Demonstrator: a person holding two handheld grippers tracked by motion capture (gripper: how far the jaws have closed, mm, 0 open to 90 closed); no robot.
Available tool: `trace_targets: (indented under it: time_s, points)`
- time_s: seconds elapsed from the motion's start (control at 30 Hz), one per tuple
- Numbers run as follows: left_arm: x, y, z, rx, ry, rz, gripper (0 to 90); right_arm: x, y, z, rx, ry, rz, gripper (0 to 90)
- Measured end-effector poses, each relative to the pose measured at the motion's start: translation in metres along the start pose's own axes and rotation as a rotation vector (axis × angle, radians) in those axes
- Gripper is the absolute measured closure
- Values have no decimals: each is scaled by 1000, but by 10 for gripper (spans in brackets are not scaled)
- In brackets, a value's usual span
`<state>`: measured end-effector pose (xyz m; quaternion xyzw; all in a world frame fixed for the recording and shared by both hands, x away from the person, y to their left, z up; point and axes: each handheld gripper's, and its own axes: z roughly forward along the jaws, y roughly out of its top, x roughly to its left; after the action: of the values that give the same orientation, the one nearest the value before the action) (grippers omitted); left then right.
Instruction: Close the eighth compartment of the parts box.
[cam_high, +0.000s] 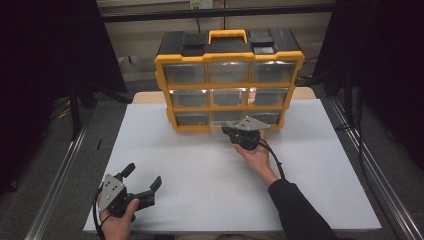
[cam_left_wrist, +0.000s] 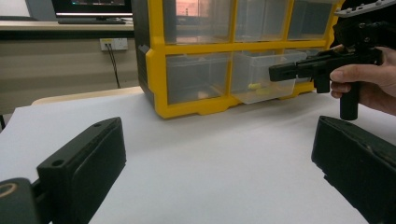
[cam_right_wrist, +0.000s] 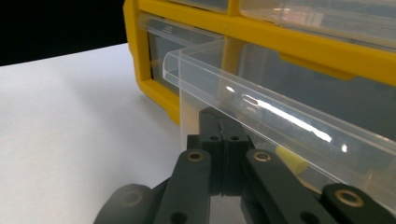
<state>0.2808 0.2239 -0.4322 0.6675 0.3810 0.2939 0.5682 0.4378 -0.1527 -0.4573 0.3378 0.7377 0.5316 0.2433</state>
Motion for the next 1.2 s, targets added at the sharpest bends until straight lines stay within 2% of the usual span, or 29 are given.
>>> trace_targets:
  time_s: [1.2]
  points:
    - [0,0,0,-1,3,0,31,-10,5,15,7,-33,8,900]
